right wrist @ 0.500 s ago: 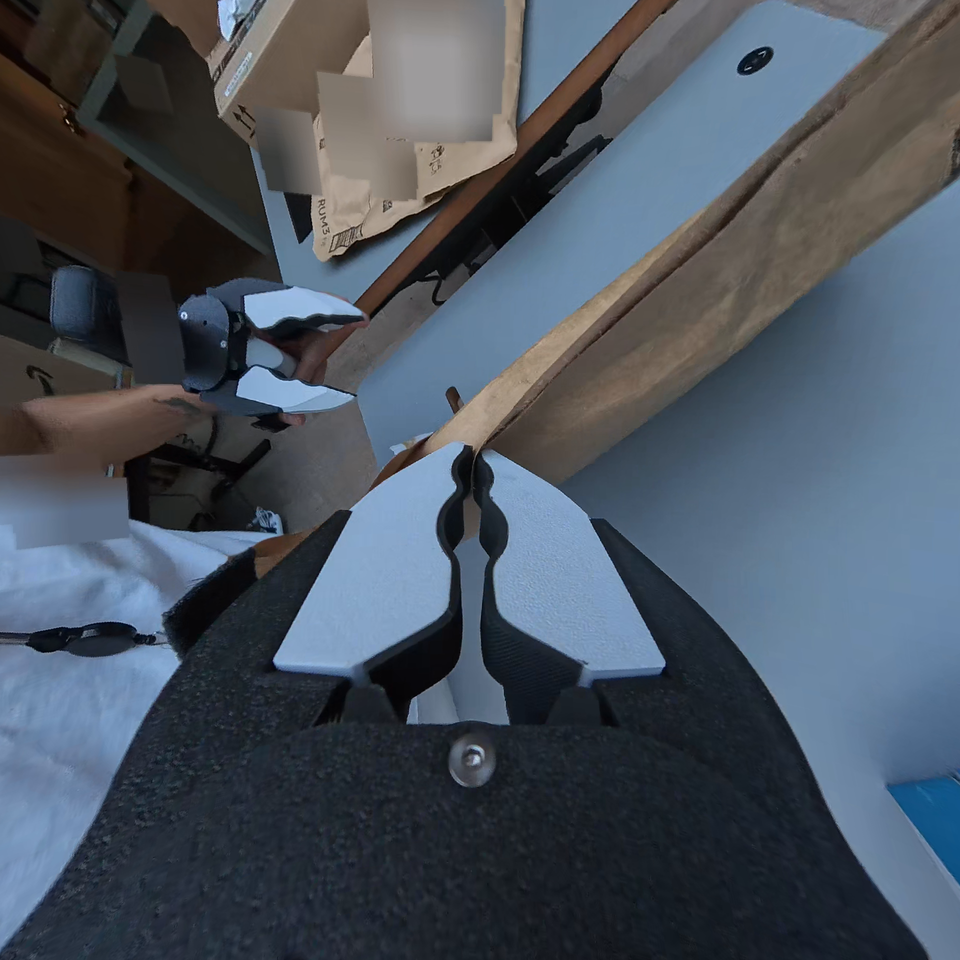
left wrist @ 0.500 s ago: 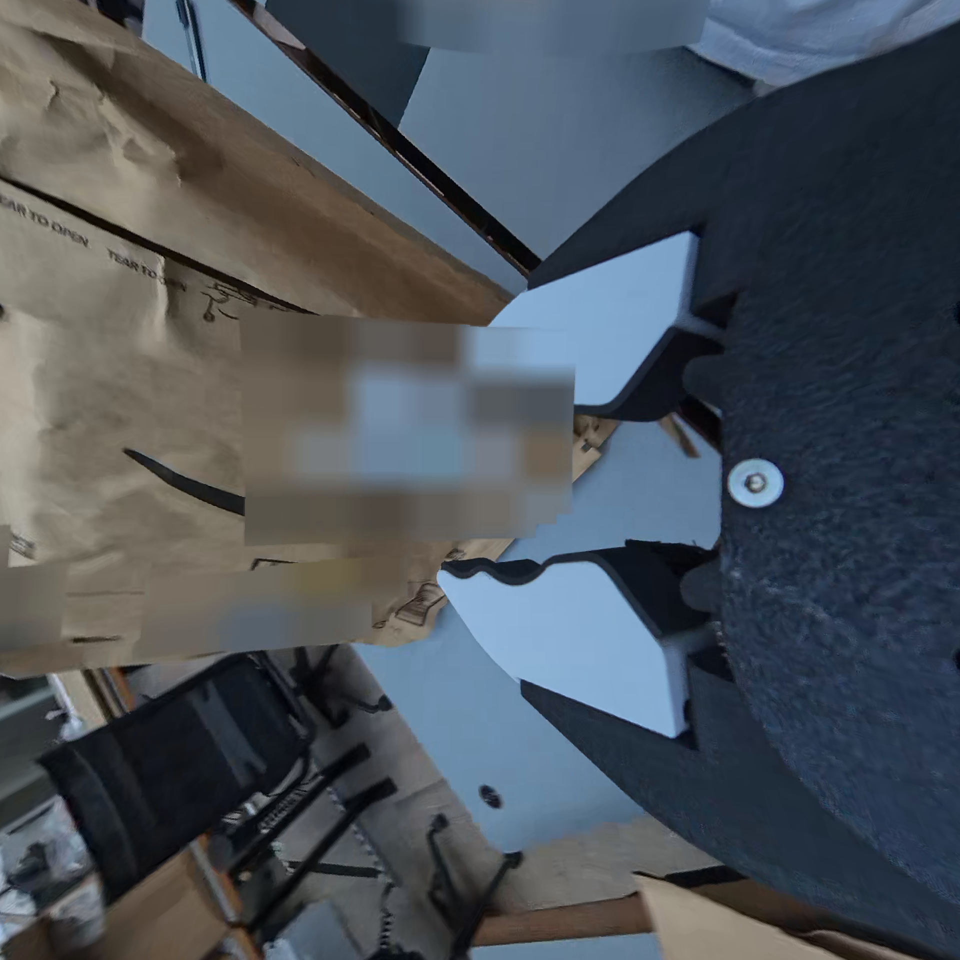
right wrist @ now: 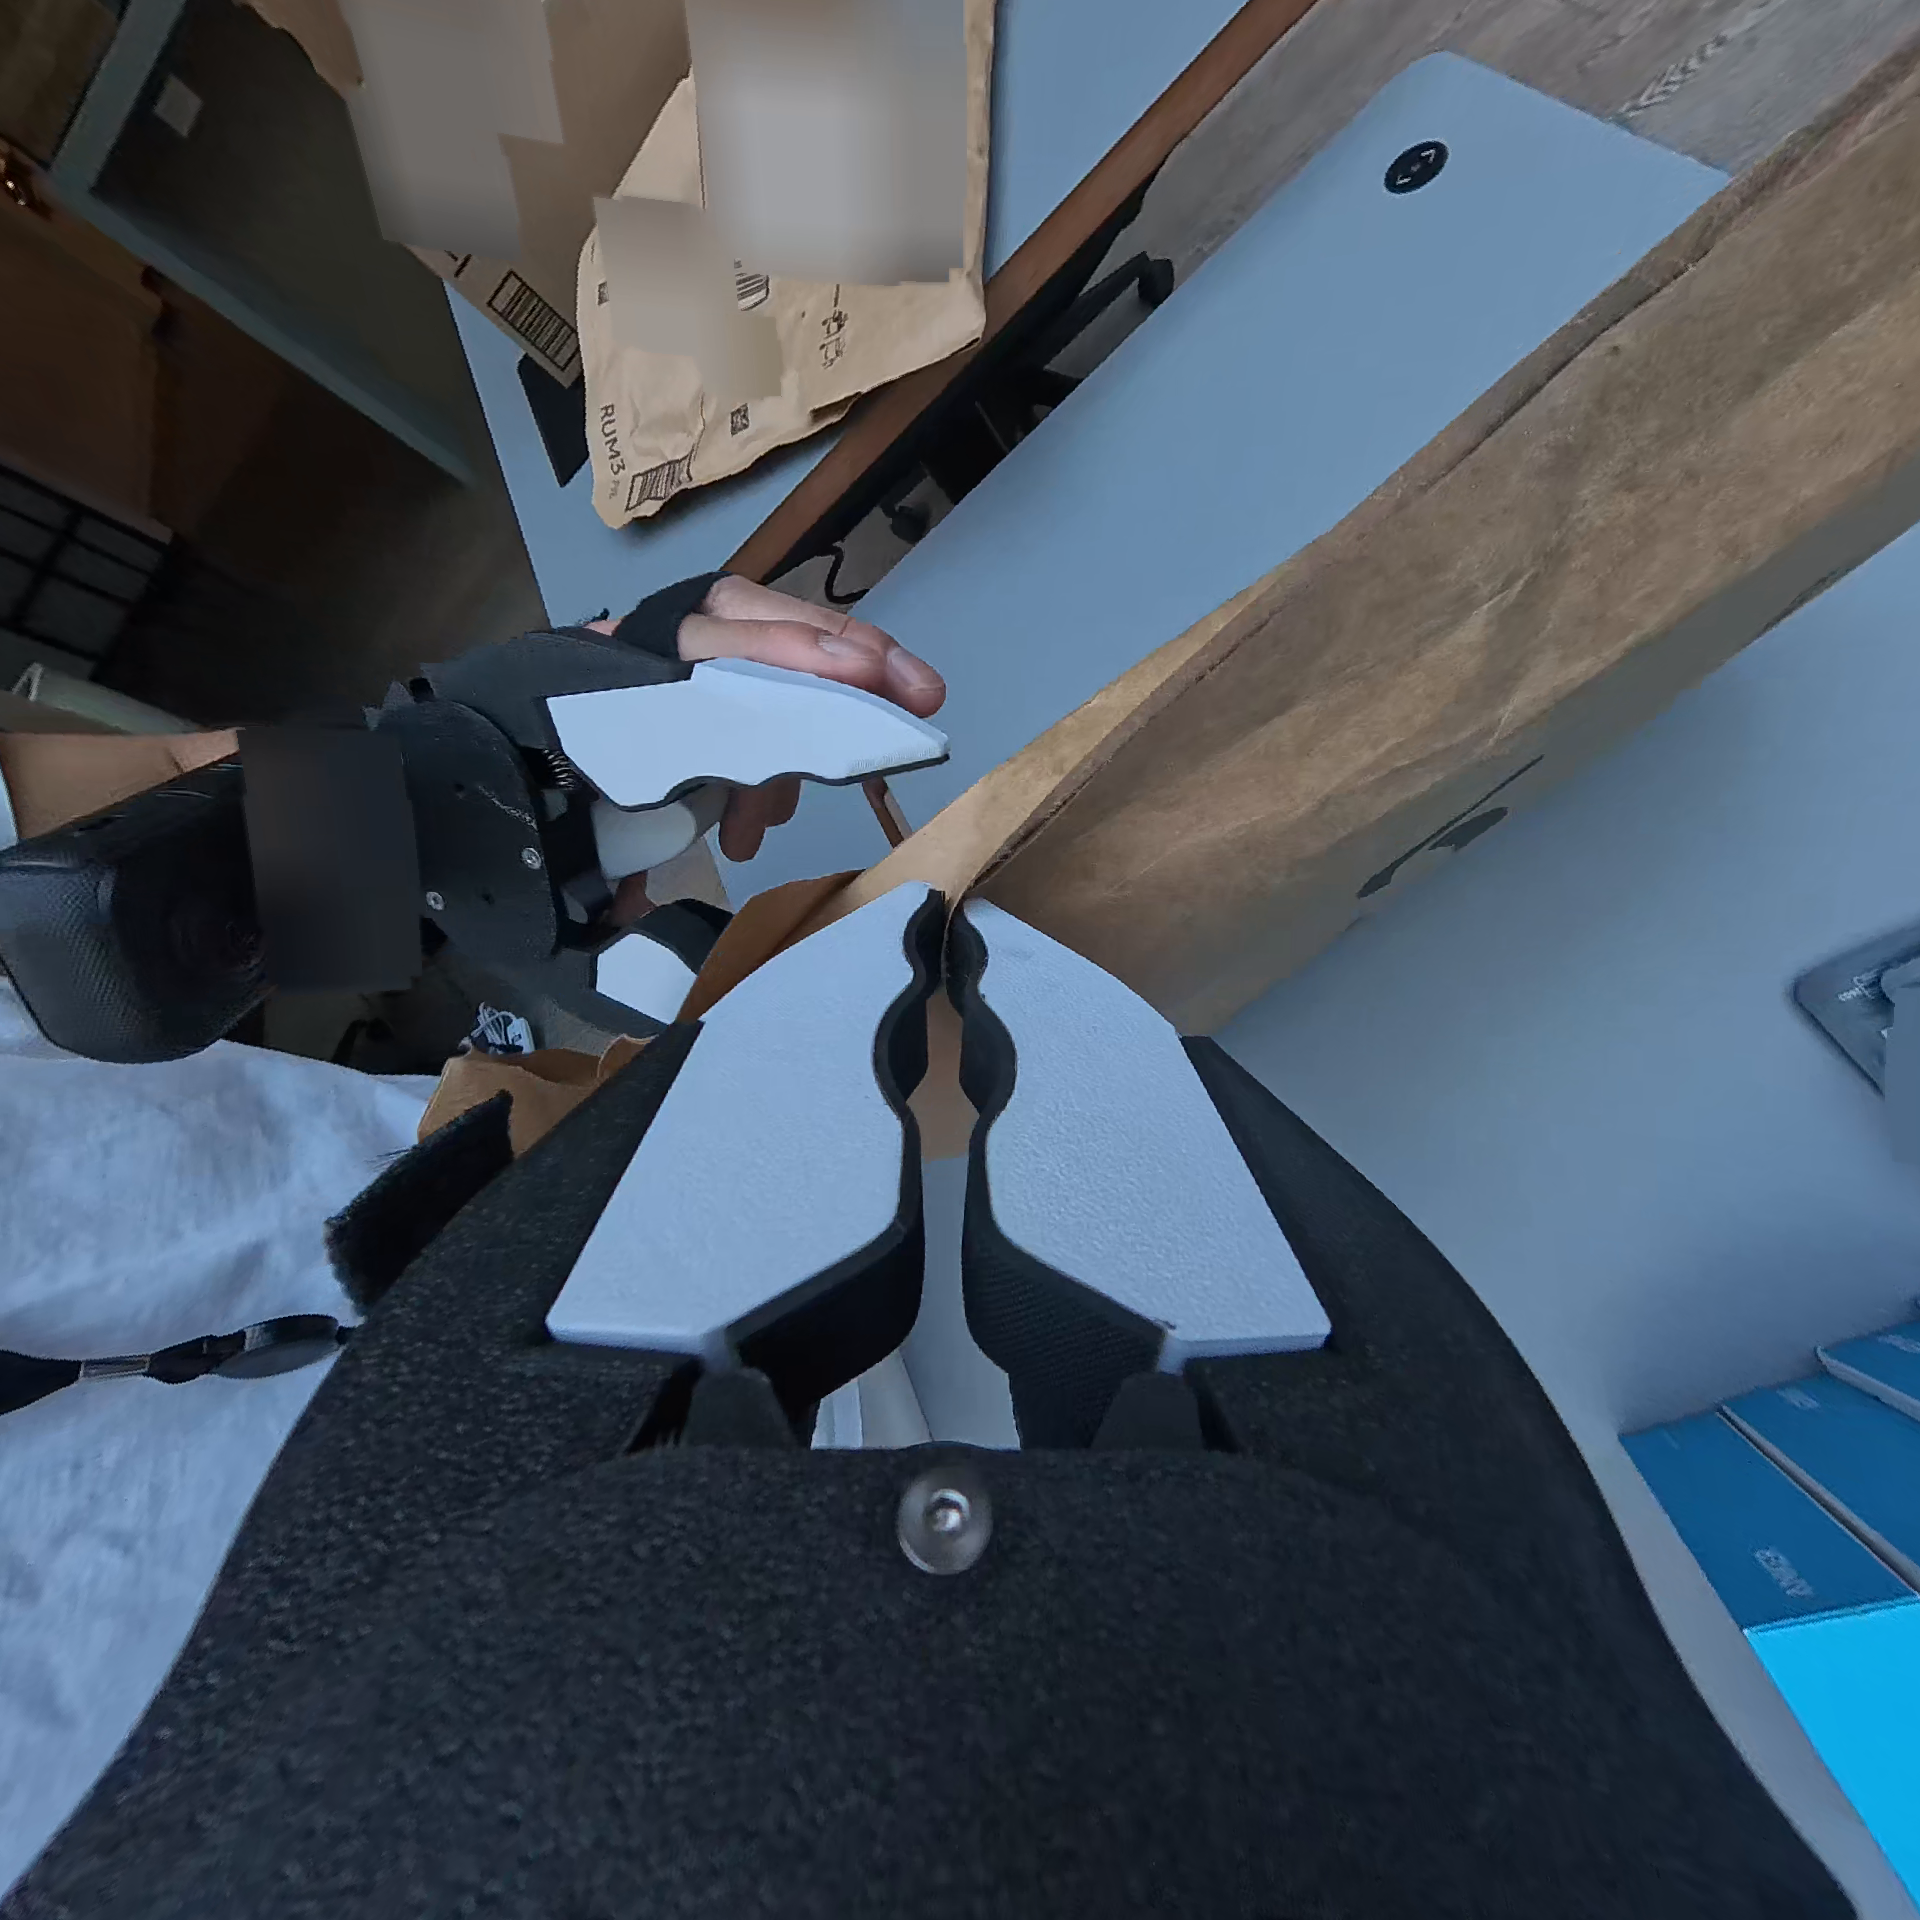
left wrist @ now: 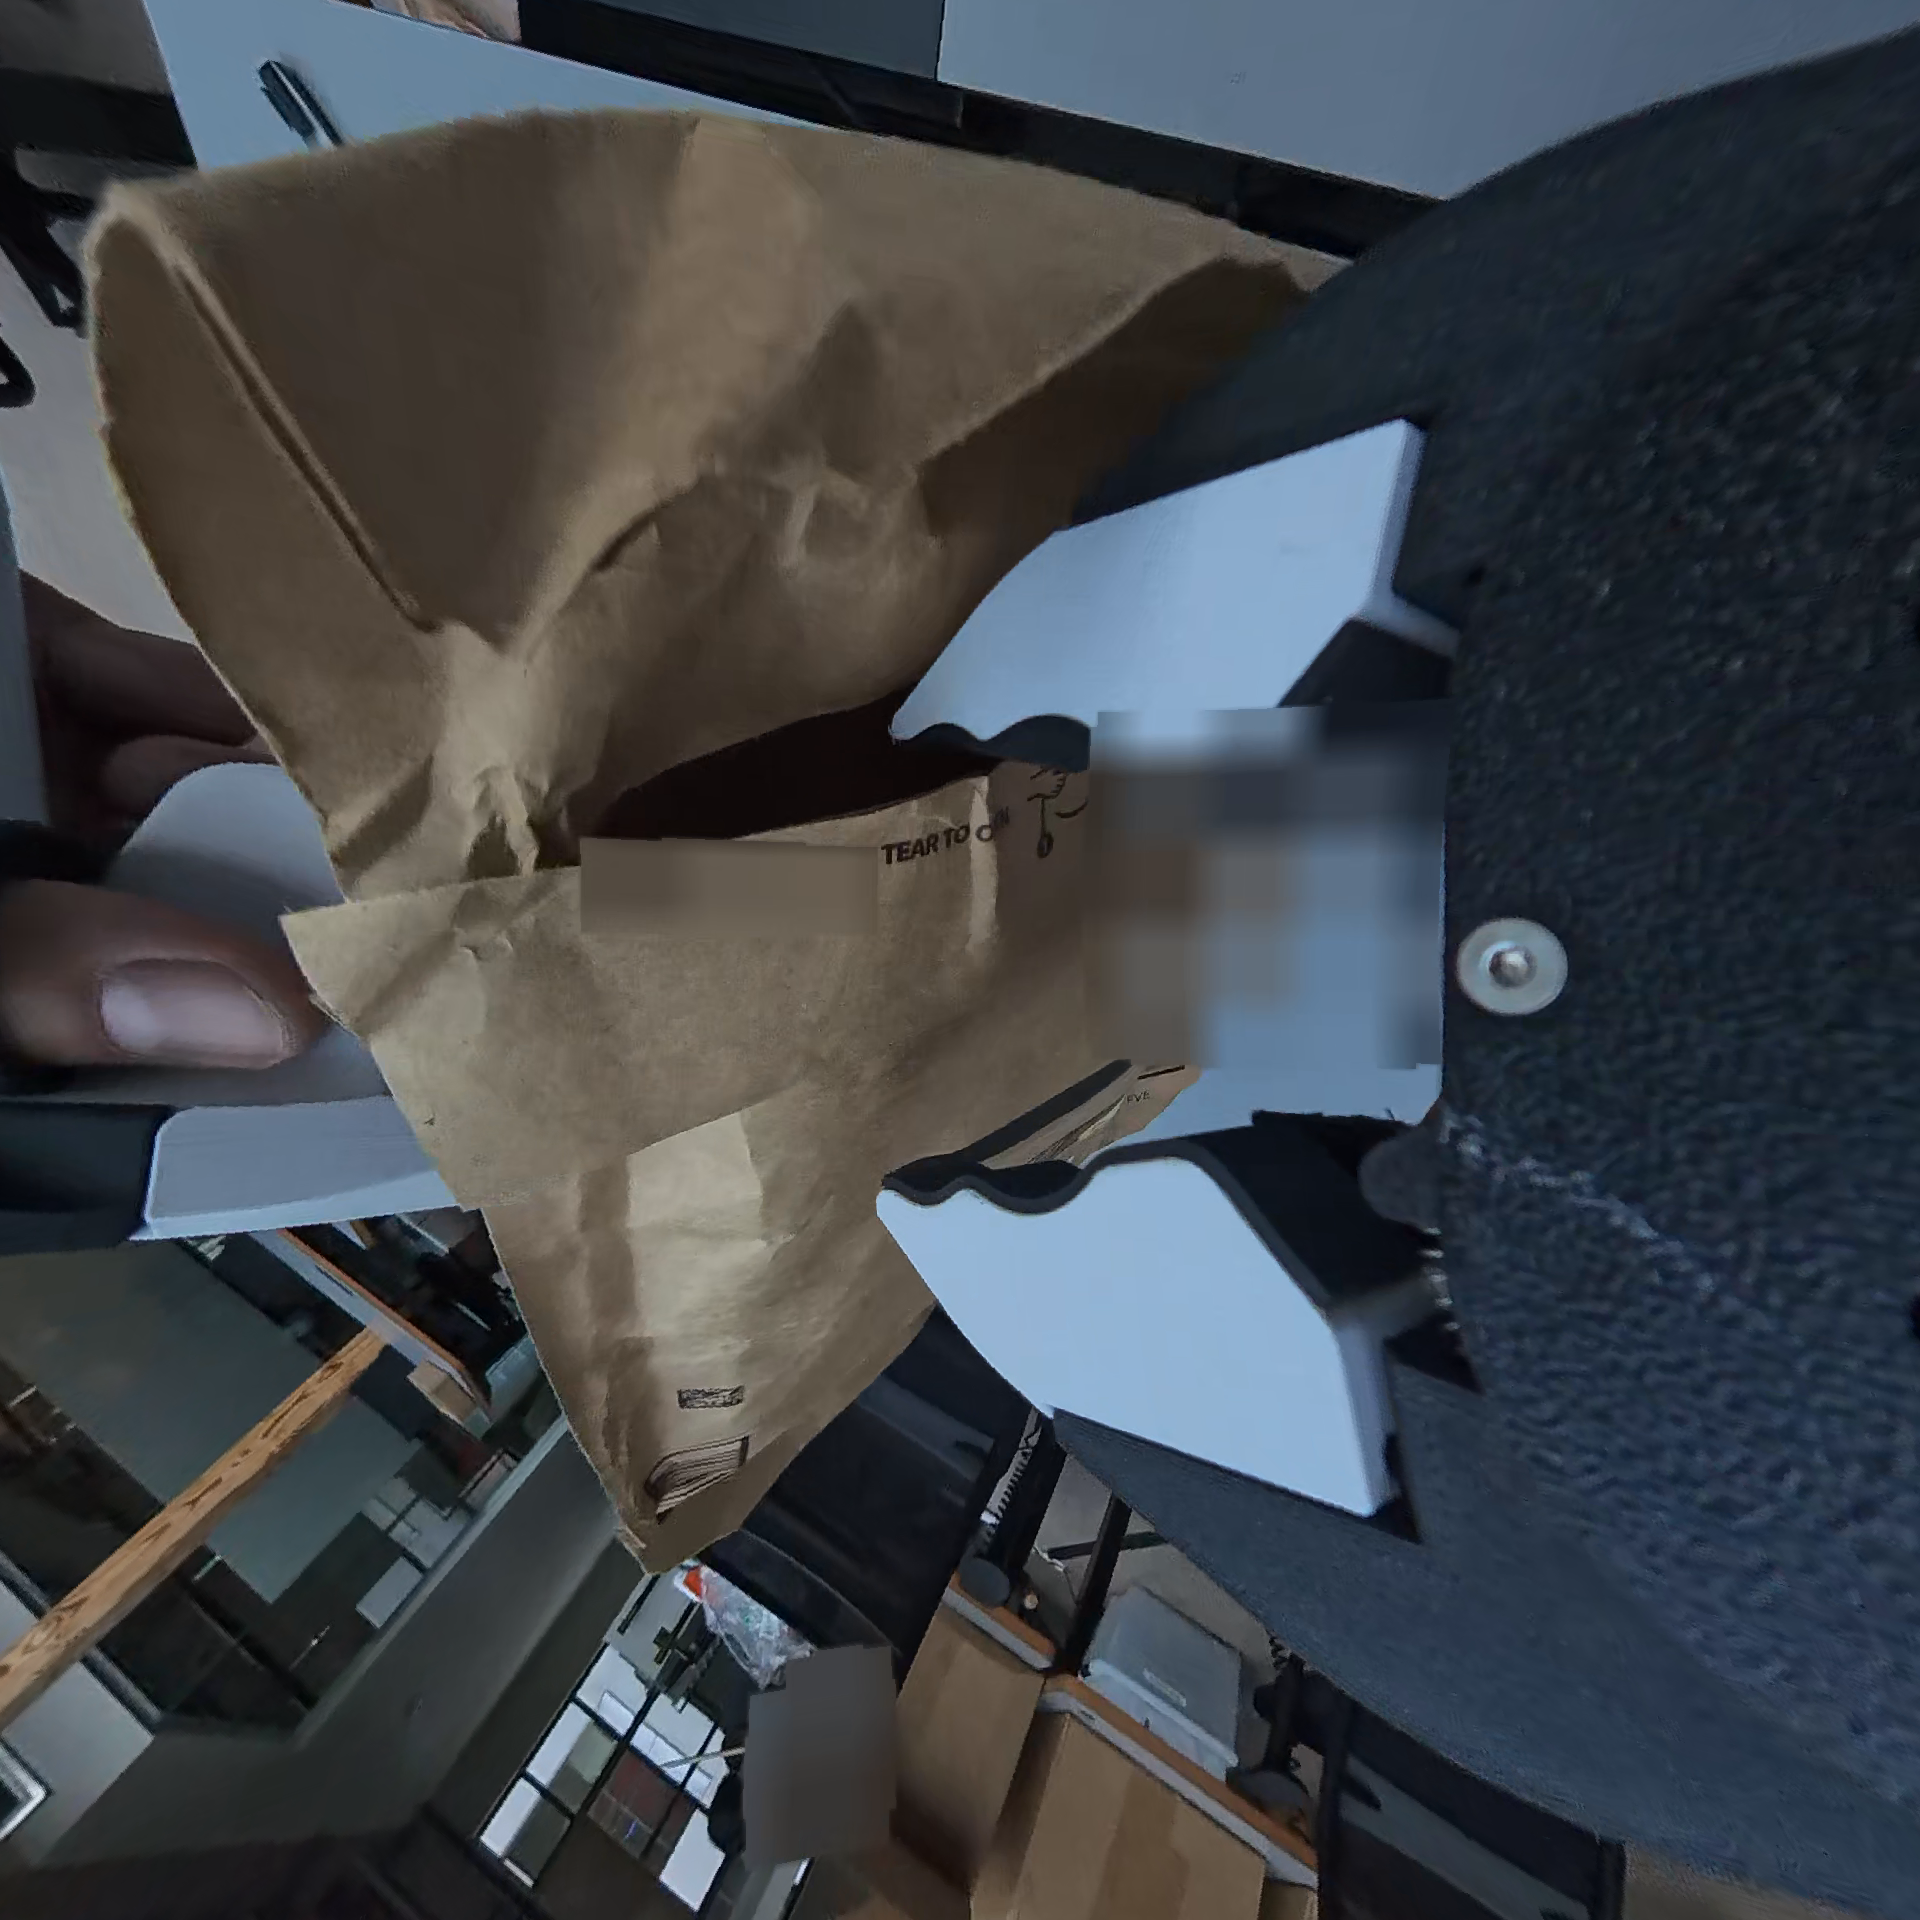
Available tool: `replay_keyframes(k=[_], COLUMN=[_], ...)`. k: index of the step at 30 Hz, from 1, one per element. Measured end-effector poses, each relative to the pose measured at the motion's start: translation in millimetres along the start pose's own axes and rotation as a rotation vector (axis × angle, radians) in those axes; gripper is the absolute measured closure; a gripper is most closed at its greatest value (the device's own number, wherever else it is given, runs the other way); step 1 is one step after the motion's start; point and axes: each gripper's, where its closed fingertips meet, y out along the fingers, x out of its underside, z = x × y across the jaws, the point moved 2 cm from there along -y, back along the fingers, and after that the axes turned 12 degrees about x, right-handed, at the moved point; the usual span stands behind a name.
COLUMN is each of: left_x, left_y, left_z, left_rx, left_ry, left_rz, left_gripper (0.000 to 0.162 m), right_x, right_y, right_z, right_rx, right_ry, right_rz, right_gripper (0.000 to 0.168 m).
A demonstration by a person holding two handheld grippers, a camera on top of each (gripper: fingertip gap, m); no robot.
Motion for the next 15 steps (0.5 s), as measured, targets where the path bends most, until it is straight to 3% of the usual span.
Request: replay_keyframes(k=[2, 6, 11, 15], left_x=[-1, -3, -7, -21], left_y=[6, 7, 4, 5], left_z=[3, -10, -32, -45], left_rx=[0.009, -0.107, -0.066, 0.041], left_ry=[-0.035, -0.012, -0.136, -0.214], left_rz=[0.006, 0.005, 0.016, -0.022], left_gripper=[0.099, 0.133, 0.148, 0.151], right_x=[1, -2, -1, 12], right_y=[-2, -5, -30, -57], right_z=[1, 4, 17, 0], right_rx=[-0.003, 0.004, 0.186, 0.314], right_ry=[0.008, -0.014, 0.074, 0.11], right_rz=[0.0, 0.024, 0.154, 0.209], right_gripper=[0.168, 0.161, 0.097, 0.062])
